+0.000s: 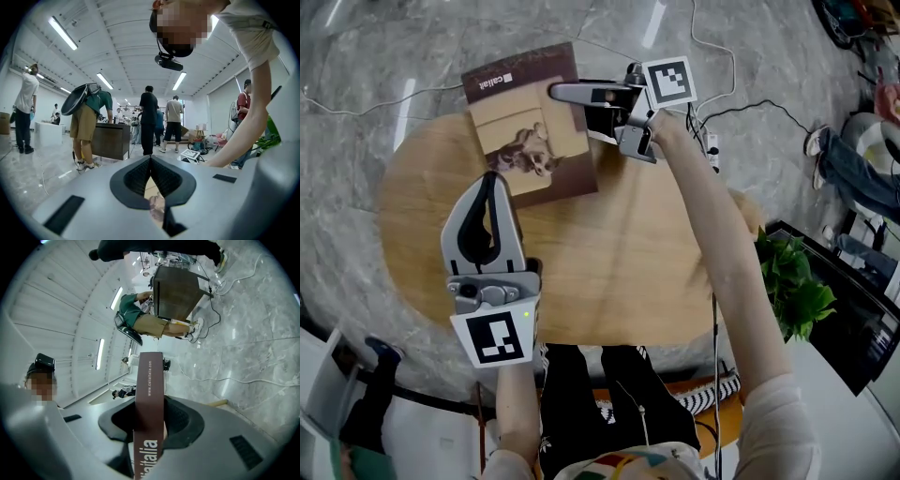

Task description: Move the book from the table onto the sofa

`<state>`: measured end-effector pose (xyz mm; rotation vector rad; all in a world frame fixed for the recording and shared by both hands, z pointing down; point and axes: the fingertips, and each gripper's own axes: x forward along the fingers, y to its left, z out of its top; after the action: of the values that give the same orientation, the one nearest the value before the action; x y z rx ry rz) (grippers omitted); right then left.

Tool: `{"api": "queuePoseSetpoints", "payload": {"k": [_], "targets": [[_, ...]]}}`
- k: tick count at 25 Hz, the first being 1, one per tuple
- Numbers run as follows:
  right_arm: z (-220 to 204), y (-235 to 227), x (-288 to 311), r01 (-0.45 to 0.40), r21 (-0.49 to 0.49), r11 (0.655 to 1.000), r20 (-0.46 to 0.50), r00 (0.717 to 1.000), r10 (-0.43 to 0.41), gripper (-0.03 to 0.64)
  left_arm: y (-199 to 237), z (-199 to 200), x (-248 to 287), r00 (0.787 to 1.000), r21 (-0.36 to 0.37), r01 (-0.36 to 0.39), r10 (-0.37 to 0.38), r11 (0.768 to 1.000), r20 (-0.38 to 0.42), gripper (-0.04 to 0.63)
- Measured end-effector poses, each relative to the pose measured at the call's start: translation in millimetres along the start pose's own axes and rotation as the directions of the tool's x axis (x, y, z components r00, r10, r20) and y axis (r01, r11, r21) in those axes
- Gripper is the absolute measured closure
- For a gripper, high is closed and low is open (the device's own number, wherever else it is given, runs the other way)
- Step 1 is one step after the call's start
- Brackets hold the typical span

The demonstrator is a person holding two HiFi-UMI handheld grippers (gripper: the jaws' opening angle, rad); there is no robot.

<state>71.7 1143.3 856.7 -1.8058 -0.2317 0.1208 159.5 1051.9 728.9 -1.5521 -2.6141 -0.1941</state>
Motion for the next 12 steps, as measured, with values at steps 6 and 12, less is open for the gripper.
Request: {"api": "queuePoseSetpoints", "payload": {"k": [6,12], "targets": [[33.1,76.6,-30.5,-0.060,-0.009,0.998,0.272,0.960,0.061,0.463,-14.5,46.7,-2.2,1.000,0.014,0.022,-0.023,1.000,0.015,0.592],[25.3,178.1,-90.2,-0.023,-0.012,1.000,0.493,0.870,0.026,0.463,-41.1,132.7,-26.7,0.996,0.036,0.052,-0.055,0.998,0.070,0.592]]}}
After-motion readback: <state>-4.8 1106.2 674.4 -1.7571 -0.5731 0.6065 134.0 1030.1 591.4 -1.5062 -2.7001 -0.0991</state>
